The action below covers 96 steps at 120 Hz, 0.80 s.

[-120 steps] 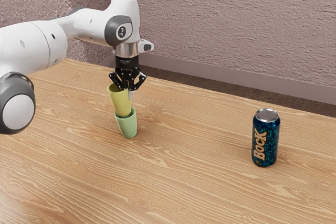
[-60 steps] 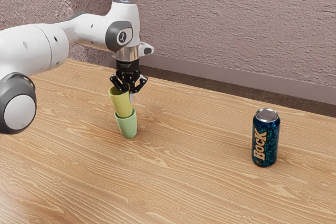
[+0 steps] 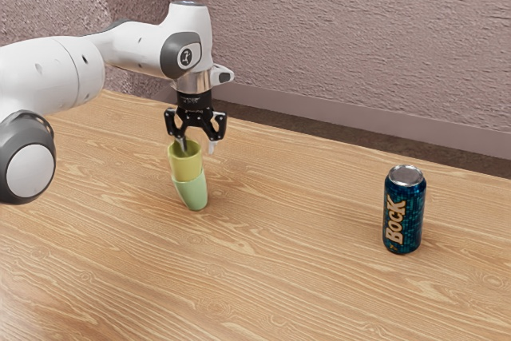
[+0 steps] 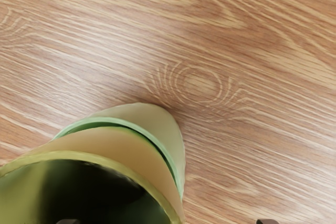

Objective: Place the left cup onto the right cup

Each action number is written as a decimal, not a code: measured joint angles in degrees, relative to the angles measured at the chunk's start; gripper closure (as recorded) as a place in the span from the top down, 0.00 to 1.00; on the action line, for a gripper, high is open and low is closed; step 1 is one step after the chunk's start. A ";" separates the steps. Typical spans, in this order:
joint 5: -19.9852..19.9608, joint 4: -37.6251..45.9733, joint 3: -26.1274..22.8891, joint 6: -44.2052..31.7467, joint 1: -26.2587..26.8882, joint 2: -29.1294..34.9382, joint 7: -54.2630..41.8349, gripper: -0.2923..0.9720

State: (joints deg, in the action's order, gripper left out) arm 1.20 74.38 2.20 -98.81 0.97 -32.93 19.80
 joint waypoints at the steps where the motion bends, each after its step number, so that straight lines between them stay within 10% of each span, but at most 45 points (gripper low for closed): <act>1: 0.00 0.00 0.00 0.00 0.00 0.01 0.00 0.57; 96: 3.27 0.78 -2.29 11.31 0.22 26.76 -15.85 0.76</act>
State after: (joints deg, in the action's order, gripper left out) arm 4.47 75.16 -0.10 -87.51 1.18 -6.17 3.95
